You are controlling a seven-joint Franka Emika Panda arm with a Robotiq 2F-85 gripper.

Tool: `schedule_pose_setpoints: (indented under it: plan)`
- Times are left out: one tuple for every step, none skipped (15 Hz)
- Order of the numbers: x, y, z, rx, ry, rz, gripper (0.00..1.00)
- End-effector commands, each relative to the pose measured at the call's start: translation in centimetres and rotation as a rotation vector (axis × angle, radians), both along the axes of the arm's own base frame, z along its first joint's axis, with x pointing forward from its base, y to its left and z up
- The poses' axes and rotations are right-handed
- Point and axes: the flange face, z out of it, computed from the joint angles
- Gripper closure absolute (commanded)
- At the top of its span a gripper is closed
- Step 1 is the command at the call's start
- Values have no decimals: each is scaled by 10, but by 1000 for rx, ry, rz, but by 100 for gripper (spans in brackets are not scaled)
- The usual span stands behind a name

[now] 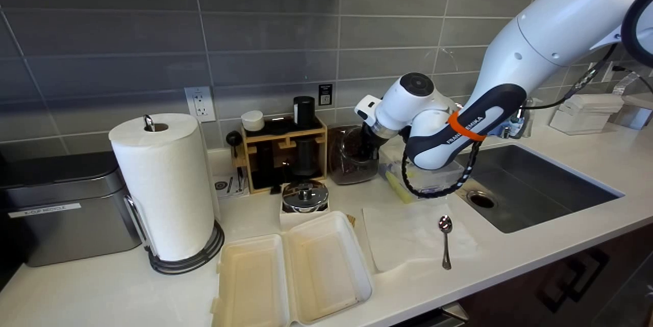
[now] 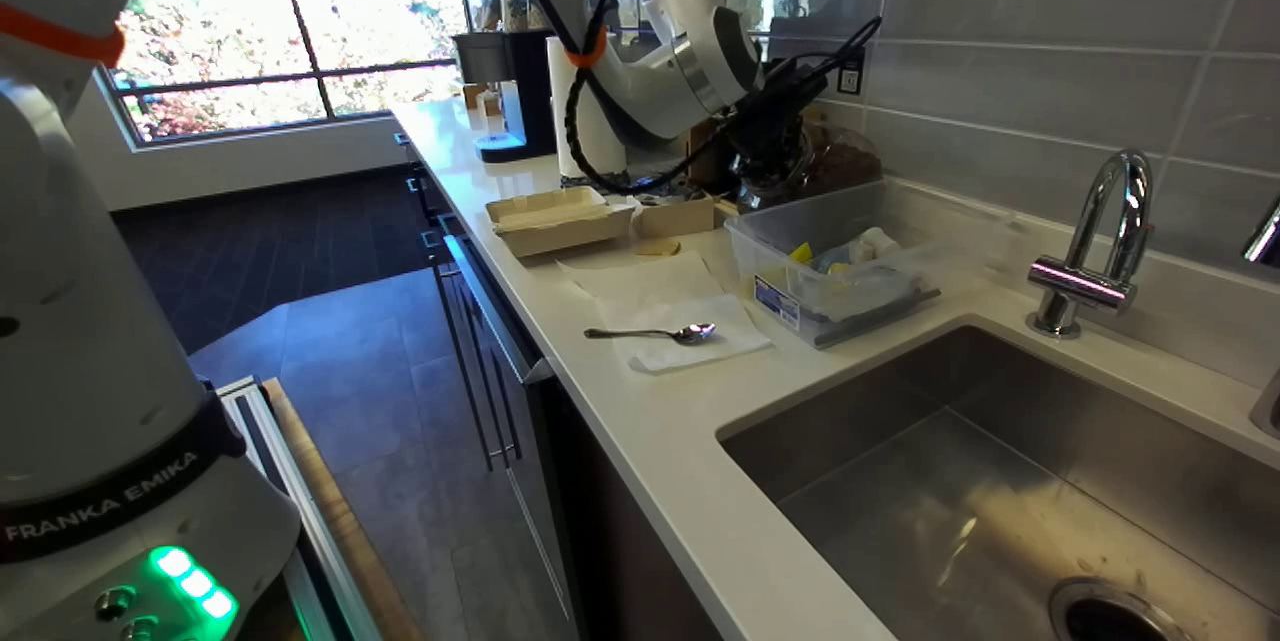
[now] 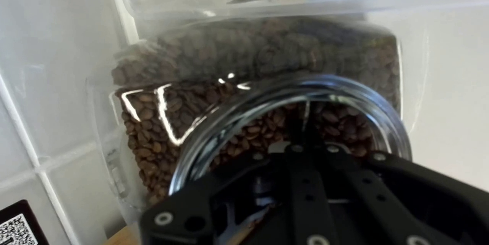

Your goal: Take one scoop of coffee grounds using the scooper in the coffee jar, empty the scoop onto the napkin then place the scooper back in the jar

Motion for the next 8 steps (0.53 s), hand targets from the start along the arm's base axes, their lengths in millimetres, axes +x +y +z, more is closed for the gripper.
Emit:
schedule_pose_setpoints:
  plan:
    - [3, -1, -3, -5, -5, 31, 99]
    - [2, -1, -2, -6, -5, 32, 99]
    - [2, -1, -1, -7, -4, 33, 99]
    - [1, 0, 1, -9, -2, 32, 99]
    - [1, 0, 2, -9, -2, 31, 99]
    - [1, 1, 3, -7, -3, 17, 99]
    - [1, 0, 5, -4, -6, 7, 99]
    - [2, 0, 7, -1, -13, 1, 99]
